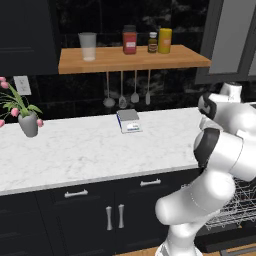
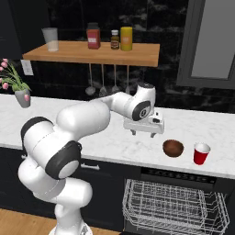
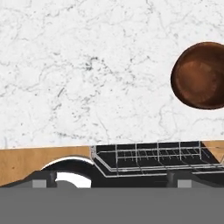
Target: Pick up the cup and bowl from the counter, place them in the dishwasher, and close the dishwasher door.
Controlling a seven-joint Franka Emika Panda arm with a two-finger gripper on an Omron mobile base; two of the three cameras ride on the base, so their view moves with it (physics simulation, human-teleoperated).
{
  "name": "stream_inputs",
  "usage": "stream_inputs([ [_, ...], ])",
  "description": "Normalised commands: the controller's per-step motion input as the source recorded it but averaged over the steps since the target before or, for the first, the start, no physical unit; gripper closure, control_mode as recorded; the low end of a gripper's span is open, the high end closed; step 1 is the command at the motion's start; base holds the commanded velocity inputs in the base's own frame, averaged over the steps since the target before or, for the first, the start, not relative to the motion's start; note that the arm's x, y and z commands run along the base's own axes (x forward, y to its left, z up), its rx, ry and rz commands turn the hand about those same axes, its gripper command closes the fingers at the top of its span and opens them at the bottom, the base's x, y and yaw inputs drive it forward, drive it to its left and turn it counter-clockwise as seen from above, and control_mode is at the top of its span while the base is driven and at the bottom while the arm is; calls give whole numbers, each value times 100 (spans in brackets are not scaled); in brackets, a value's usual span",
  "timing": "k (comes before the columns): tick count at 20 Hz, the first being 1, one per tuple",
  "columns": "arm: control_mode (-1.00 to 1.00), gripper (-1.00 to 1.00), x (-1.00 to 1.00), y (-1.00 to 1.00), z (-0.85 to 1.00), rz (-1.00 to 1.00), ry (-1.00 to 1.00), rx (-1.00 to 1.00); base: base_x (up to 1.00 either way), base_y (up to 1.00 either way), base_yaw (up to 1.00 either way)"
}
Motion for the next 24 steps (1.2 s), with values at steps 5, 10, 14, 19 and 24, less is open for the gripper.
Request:
stream_inputs([
  [5, -100, -100, 63, -70, -2, 5, 0, 0, 0, 0, 0],
  [10, -100, -100, 38, -37, -18, 0, 0, 0, 0, 0, 0],
  [14, -100, -100, 13, -17, -14, 0, 0, 0, 0, 0, 0],
  [19, -100, -100, -13, -13, -5, 0, 0, 0, 0, 0, 0],
  [24, -100, -100, -7, 0, -41, 0, 1, 0, 0, 0, 0],
])
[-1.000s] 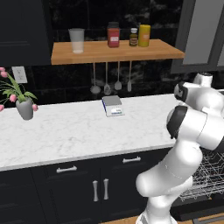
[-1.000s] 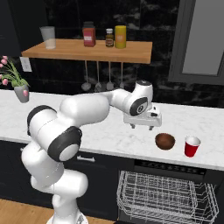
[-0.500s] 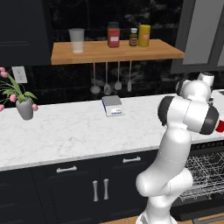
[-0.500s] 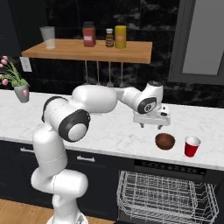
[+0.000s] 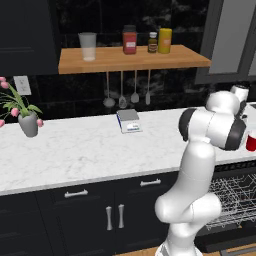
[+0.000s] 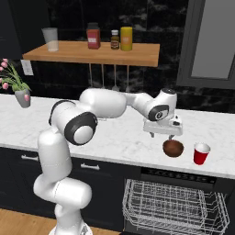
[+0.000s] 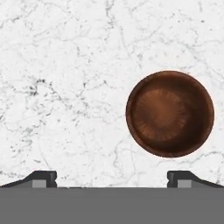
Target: Pick up the cup and bowl from the counter, place them in the dishwasher, and close the dishwasher door.
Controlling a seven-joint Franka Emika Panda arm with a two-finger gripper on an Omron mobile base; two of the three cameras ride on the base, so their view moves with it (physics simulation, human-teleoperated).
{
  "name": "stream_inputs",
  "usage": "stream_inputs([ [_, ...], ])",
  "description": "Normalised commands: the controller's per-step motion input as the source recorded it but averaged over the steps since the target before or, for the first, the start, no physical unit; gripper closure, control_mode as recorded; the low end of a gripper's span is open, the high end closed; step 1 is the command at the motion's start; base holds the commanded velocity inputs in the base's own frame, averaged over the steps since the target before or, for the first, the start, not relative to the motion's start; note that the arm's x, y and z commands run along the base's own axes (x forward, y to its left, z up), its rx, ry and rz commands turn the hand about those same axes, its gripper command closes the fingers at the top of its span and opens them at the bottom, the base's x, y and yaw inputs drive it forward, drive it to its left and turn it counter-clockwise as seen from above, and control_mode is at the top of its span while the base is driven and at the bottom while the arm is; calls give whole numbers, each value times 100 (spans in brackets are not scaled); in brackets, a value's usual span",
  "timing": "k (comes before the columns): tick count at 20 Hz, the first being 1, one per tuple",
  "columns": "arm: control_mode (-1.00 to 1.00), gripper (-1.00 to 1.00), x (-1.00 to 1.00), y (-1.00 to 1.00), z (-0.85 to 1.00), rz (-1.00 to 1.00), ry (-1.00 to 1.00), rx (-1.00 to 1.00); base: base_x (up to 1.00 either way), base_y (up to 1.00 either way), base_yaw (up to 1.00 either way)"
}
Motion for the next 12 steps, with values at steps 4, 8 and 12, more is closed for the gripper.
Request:
stream_inputs([
  [4, -100, -100, 0, 0, -73, 0, 2, 0, 0, 0, 0],
  [8, -100, -100, 0, 0, -26, 0, 0, 0, 0, 0, 0],
  [12, -100, -100, 4, -7, 0, 0, 0, 0, 0, 0, 0],
])
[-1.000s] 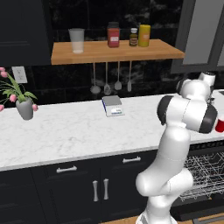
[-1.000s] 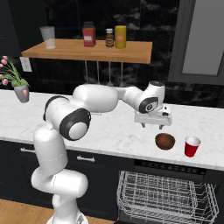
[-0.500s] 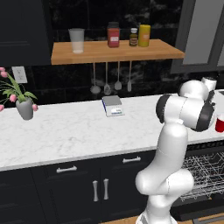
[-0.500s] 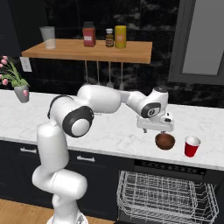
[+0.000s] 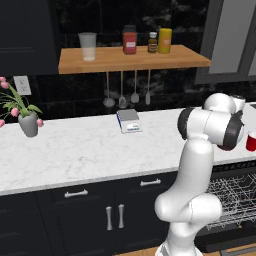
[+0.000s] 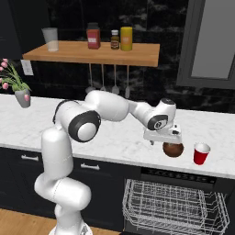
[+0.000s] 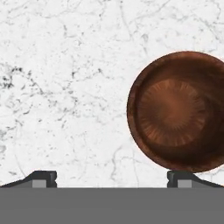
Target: Pick up the cup and bowl from the counter, place them in the dishwasher, and close the dishwasher door.
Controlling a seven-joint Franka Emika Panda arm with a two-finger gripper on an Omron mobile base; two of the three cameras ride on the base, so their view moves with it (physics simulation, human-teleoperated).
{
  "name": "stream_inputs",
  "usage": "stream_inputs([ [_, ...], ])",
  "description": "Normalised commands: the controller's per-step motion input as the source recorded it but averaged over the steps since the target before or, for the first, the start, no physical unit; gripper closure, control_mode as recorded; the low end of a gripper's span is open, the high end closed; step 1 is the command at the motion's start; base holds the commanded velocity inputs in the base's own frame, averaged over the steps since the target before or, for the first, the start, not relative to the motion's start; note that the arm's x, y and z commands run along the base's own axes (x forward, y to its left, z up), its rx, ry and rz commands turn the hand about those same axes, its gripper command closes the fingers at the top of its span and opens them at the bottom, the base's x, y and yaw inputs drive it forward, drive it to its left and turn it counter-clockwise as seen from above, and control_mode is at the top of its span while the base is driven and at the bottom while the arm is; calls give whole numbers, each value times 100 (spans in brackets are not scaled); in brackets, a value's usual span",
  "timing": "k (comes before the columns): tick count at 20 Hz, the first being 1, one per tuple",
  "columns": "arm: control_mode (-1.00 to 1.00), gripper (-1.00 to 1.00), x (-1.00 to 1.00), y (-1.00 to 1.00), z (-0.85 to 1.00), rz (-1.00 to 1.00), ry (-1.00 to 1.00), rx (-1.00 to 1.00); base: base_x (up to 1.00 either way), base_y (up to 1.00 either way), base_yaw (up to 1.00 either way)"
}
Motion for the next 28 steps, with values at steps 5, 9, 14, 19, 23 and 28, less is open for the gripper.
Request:
stream_inputs([
  [5, -100, -100, 31, -34, 0, 0, 0, 0, 0, 0, 0],
  [9, -100, -100, 16, -36, 0, 0, 0, 0, 0, 0, 0],
  [14, -100, -100, 11, -15, -5, 0, 2, 0, 0, 0, 0],
  [19, -100, -100, 12, 0, -27, 0, 1, 0, 0, 0, 0],
  [23, -100, -100, 0, 15, -8, 4, 0, 0, 0, 0, 0],
  [28, -100, -100, 0, 14, -29, 3, 0, 0, 0, 0, 0],
])
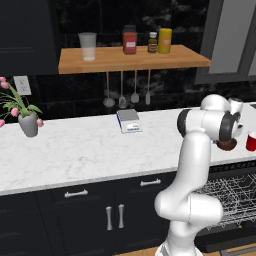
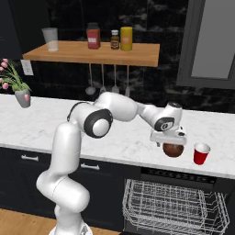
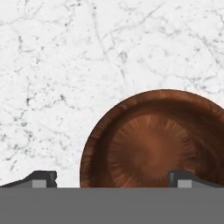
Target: Pick up the cup and bowl from the counter, place them in the dishwasher, and close the dishwasher door.
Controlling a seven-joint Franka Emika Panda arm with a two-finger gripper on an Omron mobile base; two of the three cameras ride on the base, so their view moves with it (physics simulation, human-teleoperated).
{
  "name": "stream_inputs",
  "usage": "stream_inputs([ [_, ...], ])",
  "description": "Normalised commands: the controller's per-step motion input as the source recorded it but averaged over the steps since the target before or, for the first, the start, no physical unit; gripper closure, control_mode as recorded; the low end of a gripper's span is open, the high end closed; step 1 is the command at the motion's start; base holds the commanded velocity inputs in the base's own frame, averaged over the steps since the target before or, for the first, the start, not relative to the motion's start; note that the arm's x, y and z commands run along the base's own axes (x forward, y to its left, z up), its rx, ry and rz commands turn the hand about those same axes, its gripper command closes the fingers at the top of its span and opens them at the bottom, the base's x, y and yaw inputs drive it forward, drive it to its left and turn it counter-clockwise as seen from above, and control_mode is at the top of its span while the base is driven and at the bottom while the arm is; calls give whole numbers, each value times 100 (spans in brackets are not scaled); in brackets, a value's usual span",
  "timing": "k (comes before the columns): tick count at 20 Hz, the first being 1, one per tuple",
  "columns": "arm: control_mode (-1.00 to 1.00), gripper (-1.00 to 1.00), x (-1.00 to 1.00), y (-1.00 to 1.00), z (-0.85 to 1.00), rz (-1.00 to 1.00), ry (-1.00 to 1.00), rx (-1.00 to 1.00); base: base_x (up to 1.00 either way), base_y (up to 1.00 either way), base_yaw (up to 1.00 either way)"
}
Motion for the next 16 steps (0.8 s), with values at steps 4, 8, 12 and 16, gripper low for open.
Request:
stream_inputs([
  [4, -100, -100, 0, 7, -28, 2, 0, 0, 0, 0, 0],
  [8, -100, -100, 0, 0, -4, 0, 0, 0, 0, 0, 0],
  [12, -100, 100, 0, 0, -7, 0, 0, 0, 0, 0, 0],
  [16, -100, 100, 0, 0, -1, 0, 0, 0, 0, 0, 0],
])
